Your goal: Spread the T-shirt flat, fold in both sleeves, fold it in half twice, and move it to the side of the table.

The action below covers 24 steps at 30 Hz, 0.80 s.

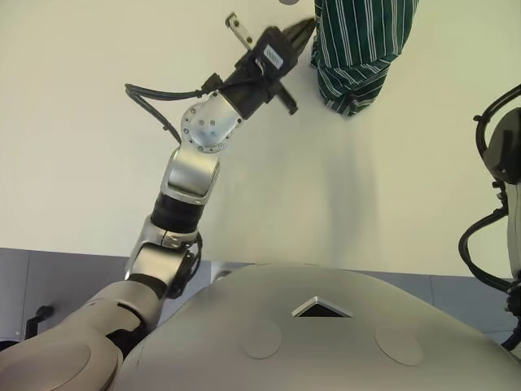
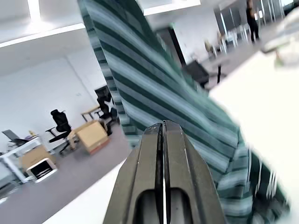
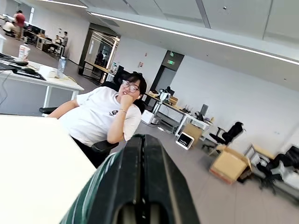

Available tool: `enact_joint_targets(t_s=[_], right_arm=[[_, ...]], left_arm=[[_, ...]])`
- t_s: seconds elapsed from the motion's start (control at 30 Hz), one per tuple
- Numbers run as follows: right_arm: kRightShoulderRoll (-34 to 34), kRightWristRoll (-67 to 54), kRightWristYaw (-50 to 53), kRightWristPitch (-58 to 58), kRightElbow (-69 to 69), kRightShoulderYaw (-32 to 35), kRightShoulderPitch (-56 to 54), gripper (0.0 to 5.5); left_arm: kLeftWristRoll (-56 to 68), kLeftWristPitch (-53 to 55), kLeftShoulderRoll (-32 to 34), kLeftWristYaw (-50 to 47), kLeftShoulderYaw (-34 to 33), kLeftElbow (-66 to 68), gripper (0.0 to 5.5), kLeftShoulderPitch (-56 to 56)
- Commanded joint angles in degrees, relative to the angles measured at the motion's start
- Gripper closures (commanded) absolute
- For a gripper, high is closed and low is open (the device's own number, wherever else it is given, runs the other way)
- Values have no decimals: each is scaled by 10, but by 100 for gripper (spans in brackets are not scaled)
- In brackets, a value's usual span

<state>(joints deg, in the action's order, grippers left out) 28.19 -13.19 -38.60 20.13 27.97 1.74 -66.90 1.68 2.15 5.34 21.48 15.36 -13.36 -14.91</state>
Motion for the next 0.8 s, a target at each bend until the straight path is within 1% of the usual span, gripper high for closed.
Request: enact_joint_targets(t_s=[0.03,0.1,0.2,0.3,0.4,0.47,0.57,0.67,0.73,0.8], right_arm=[[-59,-2,89,41,29,20,-65,550],[-79,-15,117,52,24,36,-87,550],[-88,-27,140,73,-10,52,-116,550],[-93,-16,173,73,-13,55,-116,550],[-111,-8,212,81,-15,52,-97,550],[-127,-8,234,90,-26,52,-84,550],[-161,-7,254,106,-59,39,-55,550],[-181,-5,263,119,-80,31,-33,550],[-188,-2,266,120,-80,29,-26,550],[-190,2,269,116,-74,27,-21,550]], left_arm=[[54,17,-26,-9,-24,-40,548,-4],[63,16,-33,-9,-24,-47,548,-4],[77,18,-36,-15,-35,-67,548,-4],[42,11,-31,-33,-33,-43,548,-9],[-61,18,-21,-79,2,35,548,-27],[-87,35,-42,-106,15,89,548,-41],[-111,58,-82,-157,14,209,548,-88],[-106,59,-102,-171,0,307,497,-133],[-83,65,-124,-167,-15,343,454,-153],[-48,82,-155,-164,-36,354,421,-164]])
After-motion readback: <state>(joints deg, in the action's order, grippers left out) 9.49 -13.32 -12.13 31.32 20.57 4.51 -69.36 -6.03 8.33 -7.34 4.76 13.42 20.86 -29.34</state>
